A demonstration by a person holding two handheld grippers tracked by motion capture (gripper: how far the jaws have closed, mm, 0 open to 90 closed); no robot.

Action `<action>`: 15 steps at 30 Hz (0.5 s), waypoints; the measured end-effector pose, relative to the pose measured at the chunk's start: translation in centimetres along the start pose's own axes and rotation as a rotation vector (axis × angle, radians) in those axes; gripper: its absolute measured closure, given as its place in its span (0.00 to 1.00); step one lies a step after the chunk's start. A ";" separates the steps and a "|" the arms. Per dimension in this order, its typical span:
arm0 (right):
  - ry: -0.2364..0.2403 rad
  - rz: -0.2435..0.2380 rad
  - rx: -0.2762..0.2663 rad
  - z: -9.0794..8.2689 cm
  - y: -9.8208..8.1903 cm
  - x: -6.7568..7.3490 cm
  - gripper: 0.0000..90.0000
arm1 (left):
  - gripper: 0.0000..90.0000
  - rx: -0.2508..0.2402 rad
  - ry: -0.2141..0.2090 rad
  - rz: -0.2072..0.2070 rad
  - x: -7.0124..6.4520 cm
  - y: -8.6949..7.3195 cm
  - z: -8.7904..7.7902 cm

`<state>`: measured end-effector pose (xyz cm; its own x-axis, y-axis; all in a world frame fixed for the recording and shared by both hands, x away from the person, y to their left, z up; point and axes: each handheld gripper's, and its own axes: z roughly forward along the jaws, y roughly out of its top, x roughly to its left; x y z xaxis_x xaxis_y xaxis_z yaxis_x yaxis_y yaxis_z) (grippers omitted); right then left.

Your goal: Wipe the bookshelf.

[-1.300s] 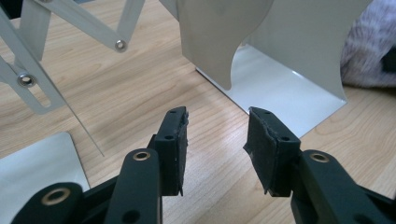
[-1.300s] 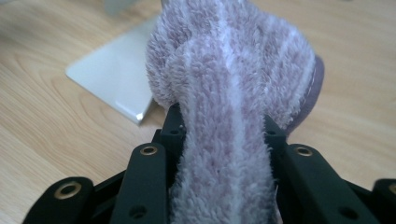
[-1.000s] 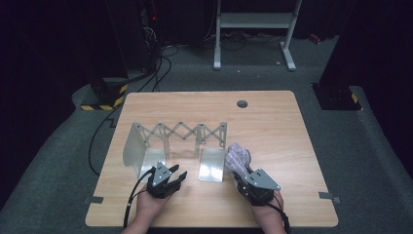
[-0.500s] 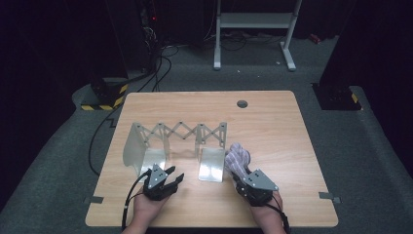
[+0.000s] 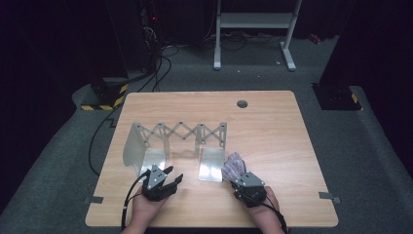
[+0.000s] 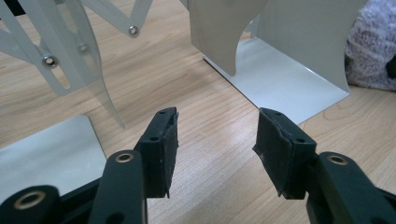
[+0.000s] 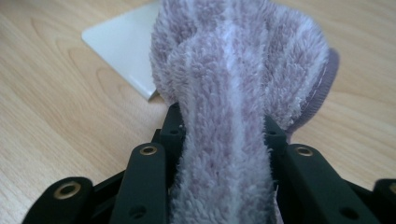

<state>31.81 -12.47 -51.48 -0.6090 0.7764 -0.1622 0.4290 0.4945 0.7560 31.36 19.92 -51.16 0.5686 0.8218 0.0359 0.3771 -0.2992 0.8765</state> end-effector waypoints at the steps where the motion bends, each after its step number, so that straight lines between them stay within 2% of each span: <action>1: -0.005 0.007 -0.017 -0.3 0.1 -0.1 0.72 | 0.54 0.000 -0.001 -0.001 0.0 0.0 0.0; 5: -0.027 0.006 -0.103 -2.0 1.0 -0.2 0.72 | 0.54 0.004 0.002 0.008 0.0 -0.1 0.3; 9: -0.041 0.014 -0.204 -4.2 2.2 -0.4 0.72 | 0.53 -0.002 0.008 -0.001 0.2 0.0 0.2; 15: -0.075 0.009 -0.349 -7.0 3.8 0.0 0.72 | 0.53 -0.001 0.006 -0.001 0.3 0.1 0.0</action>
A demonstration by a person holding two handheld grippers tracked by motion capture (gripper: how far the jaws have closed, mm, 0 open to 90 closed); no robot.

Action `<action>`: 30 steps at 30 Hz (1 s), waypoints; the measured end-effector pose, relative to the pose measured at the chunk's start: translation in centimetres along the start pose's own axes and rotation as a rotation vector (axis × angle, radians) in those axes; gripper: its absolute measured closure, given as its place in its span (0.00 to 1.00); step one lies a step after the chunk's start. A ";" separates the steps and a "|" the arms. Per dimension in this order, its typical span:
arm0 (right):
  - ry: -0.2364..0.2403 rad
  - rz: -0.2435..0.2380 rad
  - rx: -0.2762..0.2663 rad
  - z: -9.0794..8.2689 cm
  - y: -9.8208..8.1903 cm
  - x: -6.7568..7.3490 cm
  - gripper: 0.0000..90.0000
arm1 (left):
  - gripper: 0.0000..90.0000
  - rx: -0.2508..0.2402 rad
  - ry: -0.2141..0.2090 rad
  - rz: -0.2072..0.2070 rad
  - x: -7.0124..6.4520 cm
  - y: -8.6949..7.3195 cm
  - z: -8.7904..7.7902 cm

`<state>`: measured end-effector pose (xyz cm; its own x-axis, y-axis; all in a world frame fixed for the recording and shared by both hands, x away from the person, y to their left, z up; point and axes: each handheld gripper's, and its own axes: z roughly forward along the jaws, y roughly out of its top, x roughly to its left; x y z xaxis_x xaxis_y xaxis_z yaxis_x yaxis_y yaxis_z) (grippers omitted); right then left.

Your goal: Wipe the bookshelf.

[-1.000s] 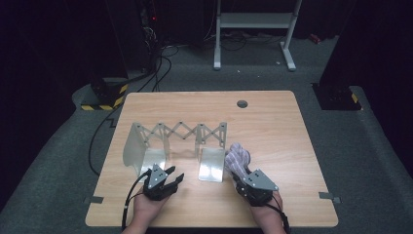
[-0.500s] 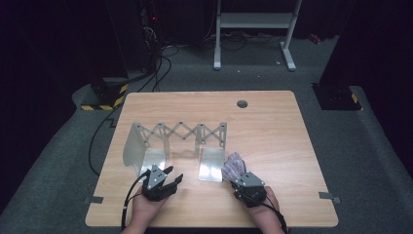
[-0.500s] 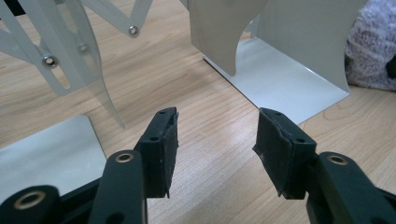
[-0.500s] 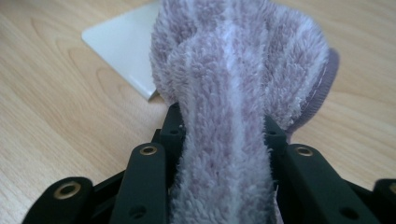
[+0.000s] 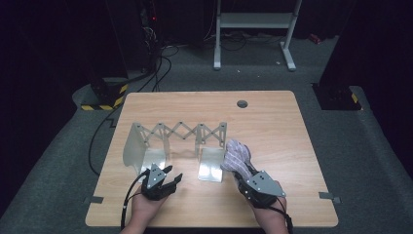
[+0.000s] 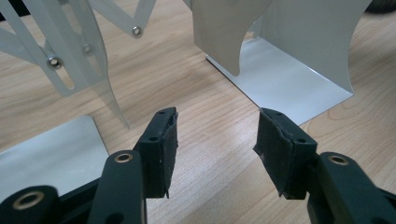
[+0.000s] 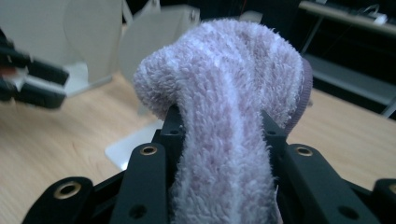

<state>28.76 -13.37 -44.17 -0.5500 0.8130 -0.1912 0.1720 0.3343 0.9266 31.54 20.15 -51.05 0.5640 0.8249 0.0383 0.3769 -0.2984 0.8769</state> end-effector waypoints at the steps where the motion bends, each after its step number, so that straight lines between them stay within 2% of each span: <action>1: -0.004 0.003 -0.018 -0.3 0.3 0.0 0.72 | 0.53 -0.001 -0.001 0.001 0.0 0.0 0.0; 3: -0.018 -0.002 -0.037 -0.5 0.7 0.0 0.72 | 0.53 0.001 -0.006 0.005 0.0 0.0 0.0; 5: -0.011 0.000 -0.017 -0.2 0.5 -0.1 0.72 | 0.53 0.005 -0.009 0.006 0.0 0.0 0.1; 9: 0.016 -0.003 0.086 1.5 -1.4 0.0 0.72 | 0.53 0.008 -0.009 0.009 -0.1 0.0 0.1; 14: 0.060 -0.024 0.241 3.9 -4.2 0.6 0.72 | 0.53 0.010 -0.009 0.014 -0.1 0.0 0.2; 19: 0.102 -0.063 0.361 5.5 -5.8 1.3 0.71 | 0.53 0.016 -0.014 0.013 -0.2 0.0 0.3; 20: 0.107 -0.073 0.371 5.7 -6.0 1.3 0.71 | 0.53 0.017 -0.017 0.012 -0.2 0.0 0.4; 22: 0.106 -0.050 0.359 5.8 -6.2 1.1 0.71 | 0.53 0.020 -0.019 0.015 -0.3 0.0 0.4; 24: 0.066 -0.045 0.356 5.8 -6.1 0.7 0.72 | 0.53 0.017 -0.021 0.014 -0.3 0.0 0.4; 27: 0.001 -0.003 0.342 6.2 -5.8 -0.5 0.72 | 0.53 0.015 -0.023 0.011 -0.3 0.0 0.3; 29: -0.003 0.041 0.342 6.9 -5.6 -1.0 0.72 | 0.53 0.016 -0.025 0.010 -0.4 0.0 0.4; 30: -0.005 0.043 0.347 7.3 -5.6 -0.9 0.72 | 0.53 0.018 -0.026 0.011 -0.4 0.0 0.4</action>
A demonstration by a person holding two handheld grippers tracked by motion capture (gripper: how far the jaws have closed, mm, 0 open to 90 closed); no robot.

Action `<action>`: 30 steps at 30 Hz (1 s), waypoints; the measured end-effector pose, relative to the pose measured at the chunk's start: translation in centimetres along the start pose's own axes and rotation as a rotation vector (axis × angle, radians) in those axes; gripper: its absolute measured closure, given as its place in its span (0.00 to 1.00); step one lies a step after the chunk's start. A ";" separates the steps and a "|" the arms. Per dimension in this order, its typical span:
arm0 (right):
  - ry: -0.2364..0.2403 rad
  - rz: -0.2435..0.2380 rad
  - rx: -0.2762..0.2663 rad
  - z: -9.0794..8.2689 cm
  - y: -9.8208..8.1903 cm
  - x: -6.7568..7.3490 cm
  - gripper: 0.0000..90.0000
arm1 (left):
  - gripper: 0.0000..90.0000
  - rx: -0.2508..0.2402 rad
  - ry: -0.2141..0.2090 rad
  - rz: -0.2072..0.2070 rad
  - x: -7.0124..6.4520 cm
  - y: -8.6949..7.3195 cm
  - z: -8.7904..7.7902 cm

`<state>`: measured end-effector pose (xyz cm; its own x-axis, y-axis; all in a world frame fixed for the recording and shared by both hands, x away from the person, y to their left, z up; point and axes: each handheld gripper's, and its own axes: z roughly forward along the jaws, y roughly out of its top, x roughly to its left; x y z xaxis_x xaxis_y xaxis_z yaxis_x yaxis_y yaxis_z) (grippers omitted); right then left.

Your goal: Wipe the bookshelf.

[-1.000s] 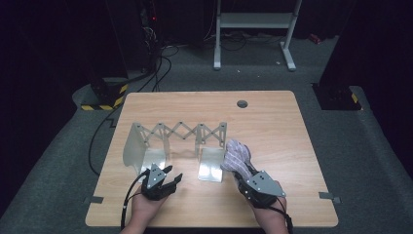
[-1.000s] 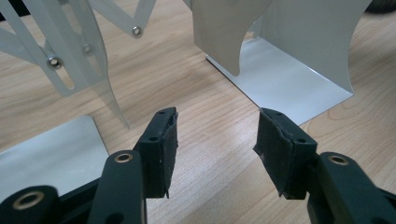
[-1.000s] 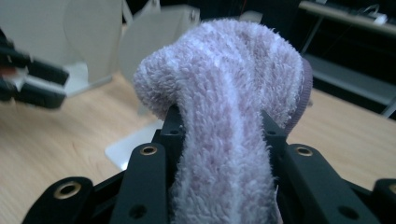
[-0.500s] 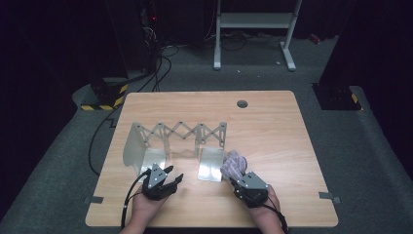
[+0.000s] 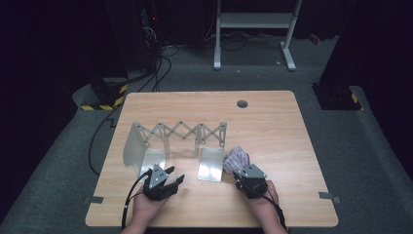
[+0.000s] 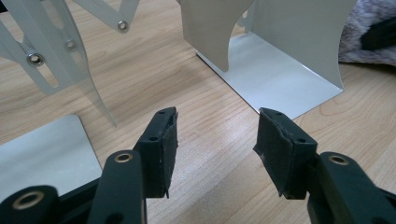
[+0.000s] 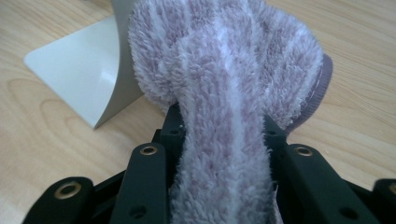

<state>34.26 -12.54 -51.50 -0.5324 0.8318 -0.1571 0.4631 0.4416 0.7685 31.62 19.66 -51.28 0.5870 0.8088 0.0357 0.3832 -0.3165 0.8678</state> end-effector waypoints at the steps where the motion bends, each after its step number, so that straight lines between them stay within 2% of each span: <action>1: -0.002 -0.001 -0.003 0.2 0.2 0.1 0.72 | 0.53 0.001 -0.001 -0.001 0.0 0.0 0.0; 4: -0.008 0.011 -0.033 0.4 1.2 0.1 0.72 | 0.53 0.001 -0.002 -0.006 0.0 0.0 0.1; 6: -0.003 0.036 -0.065 0.1 2.2 -0.2 0.72 | 0.53 0.001 -0.002 -0.006 0.0 0.0 0.1; 14: -0.023 0.065 -0.271 -3.6 6.8 -1.8 0.72 | 0.53 0.003 0.001 -0.015 0.1 0.0 0.1; 18: -0.031 0.063 -0.331 -4.7 8.3 -2.1 0.72 | 0.53 -0.001 -0.002 -0.020 0.0 0.0 0.0; 20: -0.029 0.062 -0.312 -4.3 8.2 -2.0 0.72 | 0.53 0.000 -0.003 -0.020 0.1 0.0 0.1; 22: -0.034 0.038 -0.262 -3.1 7.6 -1.6 0.72 | 0.53 0.001 -0.007 -0.023 0.0 0.0 0.1; 30: -0.026 -0.022 0.018 3.2 3.4 0.2 0.72 | 0.53 0.001 -0.008 -0.020 0.0 0.0 0.1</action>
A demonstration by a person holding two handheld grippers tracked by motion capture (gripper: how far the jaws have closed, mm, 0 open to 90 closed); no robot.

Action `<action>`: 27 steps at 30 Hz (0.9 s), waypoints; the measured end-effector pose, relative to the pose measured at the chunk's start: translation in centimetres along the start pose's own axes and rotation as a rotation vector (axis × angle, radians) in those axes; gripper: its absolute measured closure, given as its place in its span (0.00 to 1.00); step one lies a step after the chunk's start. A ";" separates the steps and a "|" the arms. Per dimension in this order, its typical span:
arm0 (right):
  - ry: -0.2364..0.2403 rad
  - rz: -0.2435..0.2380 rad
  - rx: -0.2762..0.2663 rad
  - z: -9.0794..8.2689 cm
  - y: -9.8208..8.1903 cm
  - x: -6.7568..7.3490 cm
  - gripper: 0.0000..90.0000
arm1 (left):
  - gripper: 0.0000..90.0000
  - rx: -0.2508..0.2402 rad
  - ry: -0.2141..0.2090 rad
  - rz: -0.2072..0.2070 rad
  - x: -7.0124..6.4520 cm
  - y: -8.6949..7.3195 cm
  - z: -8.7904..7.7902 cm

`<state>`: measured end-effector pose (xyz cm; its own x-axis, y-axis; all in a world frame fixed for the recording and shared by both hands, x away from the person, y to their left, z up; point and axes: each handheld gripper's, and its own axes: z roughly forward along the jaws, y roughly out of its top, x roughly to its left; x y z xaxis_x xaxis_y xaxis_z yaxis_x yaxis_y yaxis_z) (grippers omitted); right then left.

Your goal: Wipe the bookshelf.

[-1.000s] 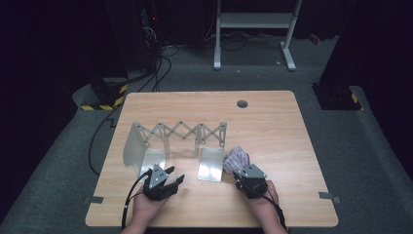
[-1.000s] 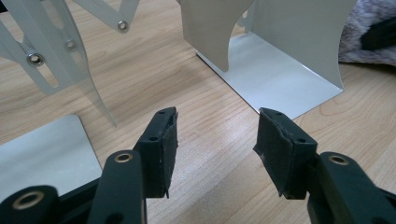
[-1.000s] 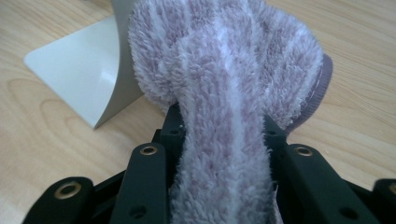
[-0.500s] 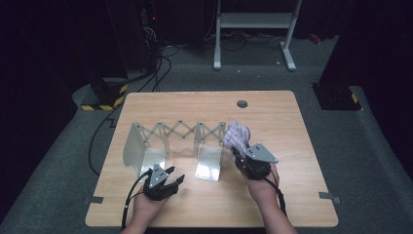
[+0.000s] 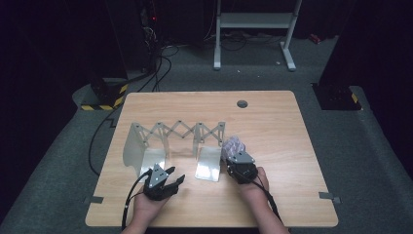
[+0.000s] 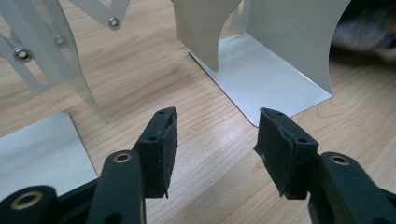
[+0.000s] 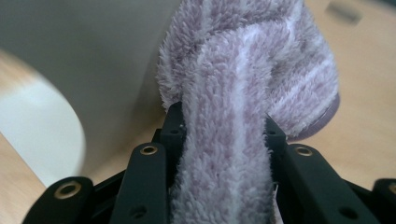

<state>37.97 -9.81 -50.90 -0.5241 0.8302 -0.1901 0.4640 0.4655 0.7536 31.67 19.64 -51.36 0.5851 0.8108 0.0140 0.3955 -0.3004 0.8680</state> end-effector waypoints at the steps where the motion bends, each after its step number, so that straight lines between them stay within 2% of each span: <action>1: -0.001 -0.009 0.023 0.5 -0.4 0.1 0.72 | 0.53 0.001 -0.001 0.002 0.0 0.0 0.0; 3: 0.005 -0.002 0.010 0.9 -0.9 0.1 0.72 | 0.53 0.002 -0.002 0.002 -0.1 0.0 0.1; 5: 0.011 0.017 0.008 0.7 -0.6 -0.1 0.72 | 0.53 0.003 -0.003 0.004 0.0 0.0 0.1; 7: 0.010 0.053 -0.024 0.1 -0.1 -0.5 0.72 | 0.53 0.002 -0.004 0.001 0.0 0.0 0.1; 10: 0.017 0.112 -0.096 -1.3 1.3 -1.5 0.72 | 0.53 0.003 -0.005 0.003 0.0 0.0 0.1; 16: 0.017 0.148 -0.296 -5.8 5.3 -2.6 0.72 | 0.53 0.003 -0.007 0.002 0.0 0.0 0.2; 19: 0.034 0.182 -0.368 -7.2 6.1 -2.7 0.72 | 0.53 0.008 -0.010 0.005 -0.1 0.0 0.2; 20: 0.038 0.184 -0.373 -7.2 6.2 -2.7 0.72 | 0.53 0.008 -0.010 0.006 -0.1 0.0 0.2; 22: 0.028 0.173 -0.344 -6.5 5.9 -2.3 0.72 | 0.53 0.005 -0.009 0.005 -0.1 0.0 0.1; 27: 0.026 0.179 -0.219 -3.0 3.8 -1.8 0.72 | 0.53 -0.001 -0.008 0.000 0.0 0.0 0.0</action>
<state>38.50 -10.45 -45.79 -0.4668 0.8840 -0.0274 0.3868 0.2319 0.8925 31.70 19.64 -51.34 0.5904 0.8071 0.0100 0.3946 -0.2994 0.8687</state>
